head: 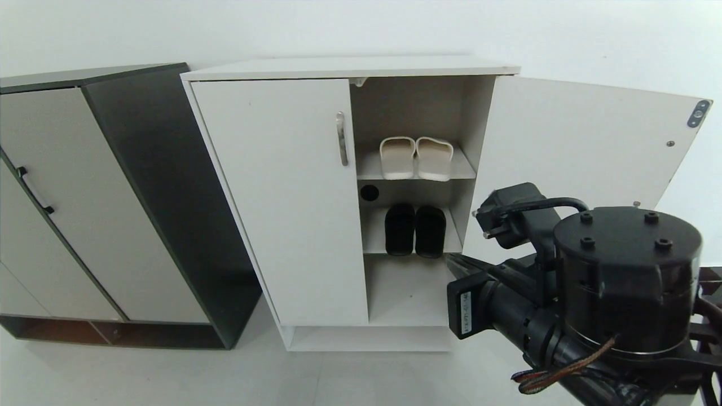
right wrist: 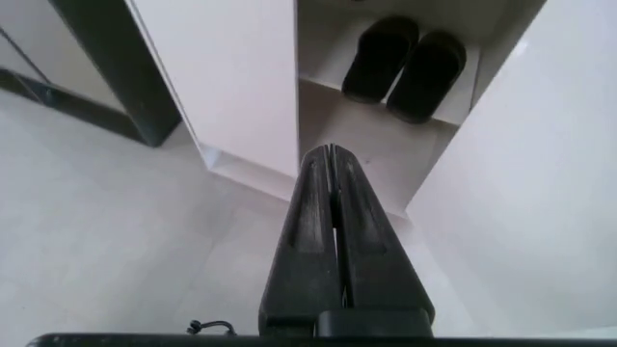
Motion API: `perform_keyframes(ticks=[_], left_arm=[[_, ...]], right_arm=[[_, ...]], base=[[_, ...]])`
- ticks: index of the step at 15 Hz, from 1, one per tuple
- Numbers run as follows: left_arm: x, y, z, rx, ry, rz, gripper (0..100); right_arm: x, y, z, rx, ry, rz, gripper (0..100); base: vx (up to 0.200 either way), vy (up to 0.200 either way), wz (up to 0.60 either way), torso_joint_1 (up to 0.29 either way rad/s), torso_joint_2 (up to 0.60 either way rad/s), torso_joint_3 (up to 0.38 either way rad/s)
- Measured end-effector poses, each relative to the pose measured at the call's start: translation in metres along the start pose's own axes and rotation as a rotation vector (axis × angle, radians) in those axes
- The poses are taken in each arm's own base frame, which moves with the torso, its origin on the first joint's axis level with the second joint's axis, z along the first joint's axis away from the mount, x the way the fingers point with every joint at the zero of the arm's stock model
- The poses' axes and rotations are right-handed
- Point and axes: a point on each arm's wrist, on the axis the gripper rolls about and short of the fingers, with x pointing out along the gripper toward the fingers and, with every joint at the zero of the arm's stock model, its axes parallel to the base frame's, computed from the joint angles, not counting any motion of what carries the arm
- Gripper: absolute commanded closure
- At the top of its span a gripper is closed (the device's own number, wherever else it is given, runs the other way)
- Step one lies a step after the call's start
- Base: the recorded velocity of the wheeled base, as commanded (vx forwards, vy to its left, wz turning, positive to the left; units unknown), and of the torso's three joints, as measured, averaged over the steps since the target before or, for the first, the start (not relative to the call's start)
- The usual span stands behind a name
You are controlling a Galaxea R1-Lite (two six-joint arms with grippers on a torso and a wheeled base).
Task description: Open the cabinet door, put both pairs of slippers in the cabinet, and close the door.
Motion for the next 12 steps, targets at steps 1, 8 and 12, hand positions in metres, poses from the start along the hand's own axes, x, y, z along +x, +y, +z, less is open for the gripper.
perform_keyframes(ticks=[1, 8, 12], left_arm=[[0.0, 0.0, 0.0, 0.0, 0.0, 0.0, 100], [0.0, 0.0, 0.0, 0.0, 0.0, 0.0, 100], [0.0, 0.0, 0.0, 0.0, 0.0, 0.0, 100]], right_arm=[[0.0006, -0.0006, -0.0006, -0.002, 0.003, -0.004, 100], [0.0008, -0.001, -0.0029, -0.007, 0.009, -0.005, 100], [0.0021, -0.0029, -0.005, -0.012, 0.016, -0.013, 100]], base=[[0.0, 0.0, 0.0, 0.0, 0.0, 0.0], [0.0, 0.0, 0.0, 0.0, 0.0, 0.0], [0.0, 0.0, 0.0, 0.0, 0.0, 0.0]])
